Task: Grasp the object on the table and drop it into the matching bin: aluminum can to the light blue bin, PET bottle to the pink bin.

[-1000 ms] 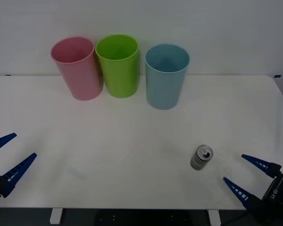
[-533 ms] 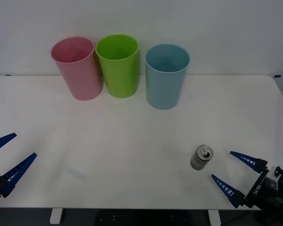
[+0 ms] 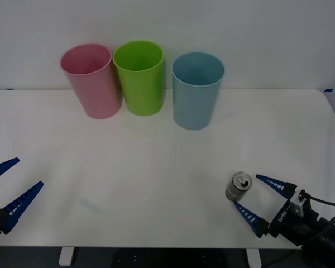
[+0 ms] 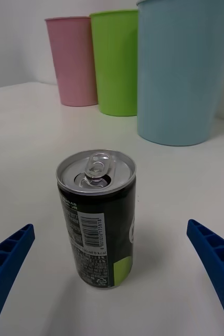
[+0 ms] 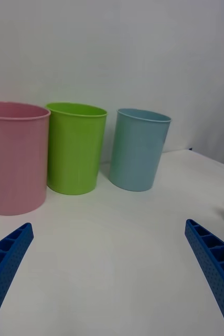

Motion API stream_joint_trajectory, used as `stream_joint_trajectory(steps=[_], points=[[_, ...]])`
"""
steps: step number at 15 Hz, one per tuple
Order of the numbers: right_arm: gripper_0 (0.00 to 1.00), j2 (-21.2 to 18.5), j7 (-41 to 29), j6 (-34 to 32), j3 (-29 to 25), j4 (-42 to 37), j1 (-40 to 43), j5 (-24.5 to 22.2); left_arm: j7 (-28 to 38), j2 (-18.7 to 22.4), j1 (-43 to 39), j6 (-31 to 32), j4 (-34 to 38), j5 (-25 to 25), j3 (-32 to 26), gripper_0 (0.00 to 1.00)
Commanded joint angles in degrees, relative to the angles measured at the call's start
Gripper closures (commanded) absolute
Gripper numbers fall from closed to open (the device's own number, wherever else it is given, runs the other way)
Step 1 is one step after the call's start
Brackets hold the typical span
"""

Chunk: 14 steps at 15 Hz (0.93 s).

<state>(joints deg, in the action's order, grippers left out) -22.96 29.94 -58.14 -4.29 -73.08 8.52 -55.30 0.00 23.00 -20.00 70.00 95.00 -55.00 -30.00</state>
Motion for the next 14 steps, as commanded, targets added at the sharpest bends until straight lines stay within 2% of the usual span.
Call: stream_joint_trajectory(steps=[1, 6, 14], points=[[0.0, 1.34, -0.06, 1.54, 0.68, 0.04, -0.96, -1.57, 0.0, 0.0, 0.0, 0.0, 0.0, 0.0, 0.0, 0.0], [0.0, 3.71, -0.06, 4.88, 1.39, 0.04, -2.63, -3.85, 0.0, 0.0, 0.0, 0.0, 0.0, 0.0, 0.0, 0.0], [0.0, 4.15, 0.03, 7.34, 2.97, 0.04, -3.34, -3.94, 0.0, 0.0, 0.0, 0.0, 0.0, 0.0, 0.0, 0.0]])
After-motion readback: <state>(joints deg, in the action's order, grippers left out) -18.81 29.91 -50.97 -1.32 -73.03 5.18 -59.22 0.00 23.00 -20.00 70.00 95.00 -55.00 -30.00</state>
